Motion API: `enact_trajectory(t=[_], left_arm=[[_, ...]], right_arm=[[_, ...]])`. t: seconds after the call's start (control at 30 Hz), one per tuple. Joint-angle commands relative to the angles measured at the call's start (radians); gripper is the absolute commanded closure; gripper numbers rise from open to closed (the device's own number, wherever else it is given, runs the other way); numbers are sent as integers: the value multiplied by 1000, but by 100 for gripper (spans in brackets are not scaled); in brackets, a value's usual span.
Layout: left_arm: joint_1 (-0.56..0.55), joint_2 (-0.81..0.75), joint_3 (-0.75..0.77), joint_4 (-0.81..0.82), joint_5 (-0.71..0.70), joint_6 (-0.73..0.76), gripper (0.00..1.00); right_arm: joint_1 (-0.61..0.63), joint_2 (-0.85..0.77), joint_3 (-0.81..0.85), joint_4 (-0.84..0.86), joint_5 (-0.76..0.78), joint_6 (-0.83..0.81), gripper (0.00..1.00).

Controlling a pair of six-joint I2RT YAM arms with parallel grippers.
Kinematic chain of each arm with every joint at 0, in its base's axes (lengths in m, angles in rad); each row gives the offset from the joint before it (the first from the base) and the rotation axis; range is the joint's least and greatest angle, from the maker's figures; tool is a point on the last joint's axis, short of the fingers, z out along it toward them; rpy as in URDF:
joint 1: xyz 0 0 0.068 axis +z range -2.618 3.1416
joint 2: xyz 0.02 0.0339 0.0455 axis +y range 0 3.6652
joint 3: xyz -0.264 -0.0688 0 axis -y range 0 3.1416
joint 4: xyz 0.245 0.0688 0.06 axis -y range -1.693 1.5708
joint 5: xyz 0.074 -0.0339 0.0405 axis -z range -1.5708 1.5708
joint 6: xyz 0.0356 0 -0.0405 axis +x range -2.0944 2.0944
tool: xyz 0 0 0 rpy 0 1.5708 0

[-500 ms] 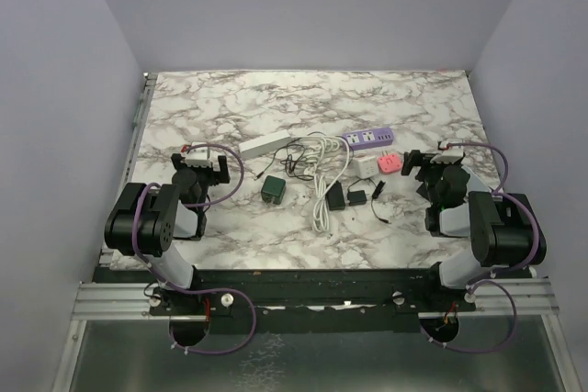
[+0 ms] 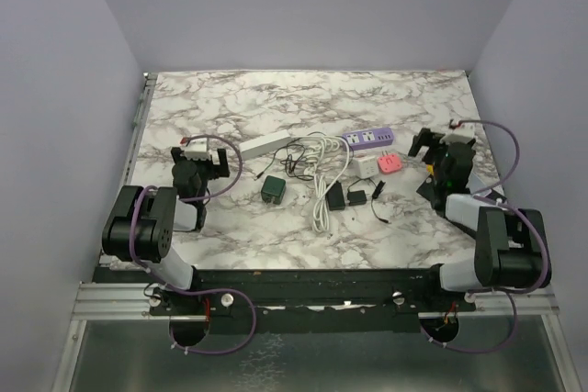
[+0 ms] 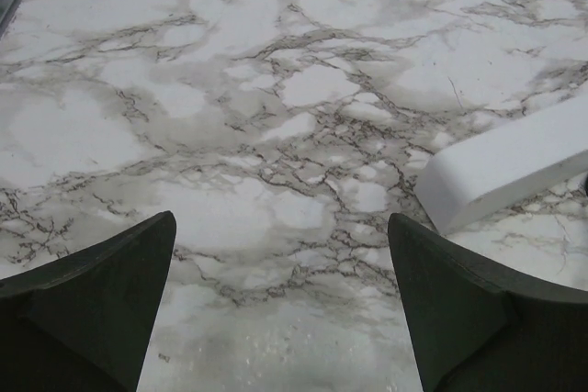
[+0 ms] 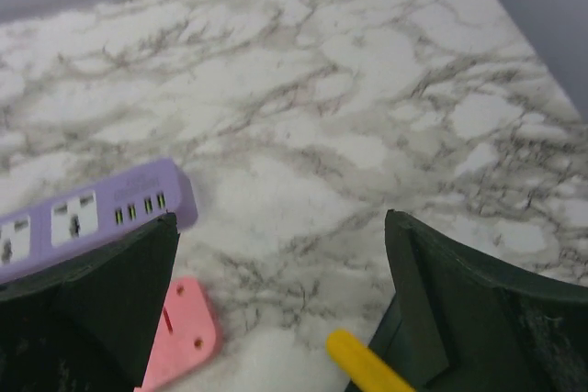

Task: Insert the plug
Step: Pick up the socket from the center of the board.

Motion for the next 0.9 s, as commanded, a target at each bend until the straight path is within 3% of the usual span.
enact_trajectory(t=[0.0, 0.1, 0.17, 0.27, 0.43, 0.67, 0.87], left_arm=[[9, -85, 194, -370, 4, -21, 1], [9, -118, 299, -574, 84, -20, 1], [9, -145, 337, -658, 169, -20, 1], [6, -175, 372, -710, 296, -27, 1], [-62, -109, 544, -963, 369, 128, 1], [-109, 39, 717, -1130, 366, 305, 1], [-123, 153, 837, -1306, 434, 455, 1]], right_arm=[[-5, -76, 284, -565, 96, 113, 0], [-12, -73, 372, -704, 55, 357, 0], [-36, -96, 356, -659, -121, 467, 0], [-32, -112, 345, -620, -270, 447, 0], [45, -165, 359, -762, -157, 338, 0], [134, -275, 351, -841, -110, 282, 0], [257, -276, 433, -960, -66, 253, 0]])
